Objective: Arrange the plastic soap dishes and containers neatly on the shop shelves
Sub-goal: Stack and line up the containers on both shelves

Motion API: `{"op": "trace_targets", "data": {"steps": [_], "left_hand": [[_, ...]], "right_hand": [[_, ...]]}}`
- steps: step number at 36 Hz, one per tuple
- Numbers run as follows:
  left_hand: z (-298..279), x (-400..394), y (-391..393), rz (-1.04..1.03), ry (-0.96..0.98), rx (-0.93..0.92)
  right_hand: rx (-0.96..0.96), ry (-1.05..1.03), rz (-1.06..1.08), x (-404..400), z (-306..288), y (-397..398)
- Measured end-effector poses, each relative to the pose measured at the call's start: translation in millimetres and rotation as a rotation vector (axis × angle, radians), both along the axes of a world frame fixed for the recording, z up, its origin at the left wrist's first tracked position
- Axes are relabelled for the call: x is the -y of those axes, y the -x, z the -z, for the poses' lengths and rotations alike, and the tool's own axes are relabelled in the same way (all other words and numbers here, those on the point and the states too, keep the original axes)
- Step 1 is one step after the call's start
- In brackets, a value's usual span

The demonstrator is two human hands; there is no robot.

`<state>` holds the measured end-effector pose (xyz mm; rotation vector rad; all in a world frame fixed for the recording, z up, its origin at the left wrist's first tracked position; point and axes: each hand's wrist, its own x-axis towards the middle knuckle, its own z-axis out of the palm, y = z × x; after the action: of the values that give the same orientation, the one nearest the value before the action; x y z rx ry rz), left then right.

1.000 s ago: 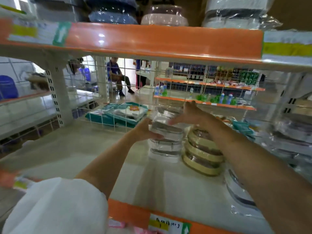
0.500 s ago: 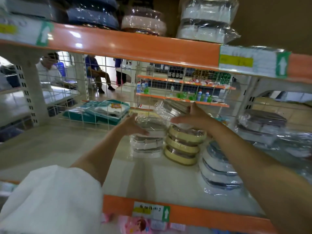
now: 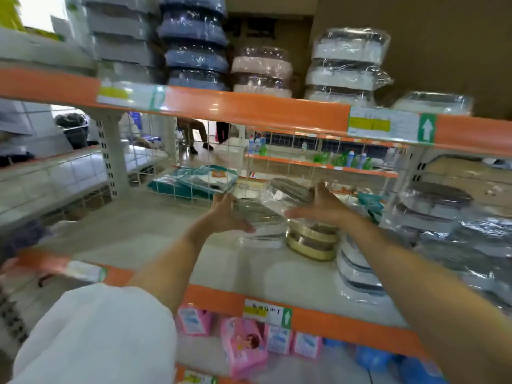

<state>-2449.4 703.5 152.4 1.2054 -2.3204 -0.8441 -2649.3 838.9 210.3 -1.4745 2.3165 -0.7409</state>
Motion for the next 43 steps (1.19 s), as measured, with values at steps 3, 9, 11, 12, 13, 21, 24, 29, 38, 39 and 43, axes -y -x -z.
{"op": "trace_targets", "data": {"steps": [3, 9, 11, 12, 13, 21, 24, 29, 38, 39, 43], "left_hand": [[-7, -23, -28, 0.001, -0.022, 0.015], [-27, -67, -80, 0.038, -0.122, -0.02], [-34, -81, -93, 0.045, -0.148, -0.02], [-40, -90, -99, 0.052, -0.175, -0.031], [-44, -96, -103, 0.058, -0.177, -0.014], [-93, -150, -108, 0.141, -0.207, 0.079], [-115, -172, -97, 0.201, -0.2, 0.056], [-145, -200, -76, 0.249, -0.141, 0.062], [-182, -252, -28, 0.325, -0.109, 0.002], [-186, -255, -22, 0.33, -0.118, -0.009], [-210, -265, 0, 0.346, -0.079, -0.025]], "right_hand": [[0.016, -0.003, -0.037, -15, -1, -24], [0.07, -0.029, -0.126, -54, -7, -68], [0.102, -0.046, -0.141, -70, -12, -79], [0.11, -0.051, -0.148, -79, -15, -83], [0.114, -0.055, -0.155, -87, -17, -86], [0.092, -0.031, -0.169, -157, -59, -81], [0.051, -0.006, -0.133, -185, -76, -72], [-0.019, 0.024, -0.104, -225, -105, -53], [-0.057, 0.063, -0.063, -287, -142, -11], [-0.071, 0.079, -0.054, -292, -147, -5], [-0.125, 0.143, -0.029, -306, -172, 21]]}}
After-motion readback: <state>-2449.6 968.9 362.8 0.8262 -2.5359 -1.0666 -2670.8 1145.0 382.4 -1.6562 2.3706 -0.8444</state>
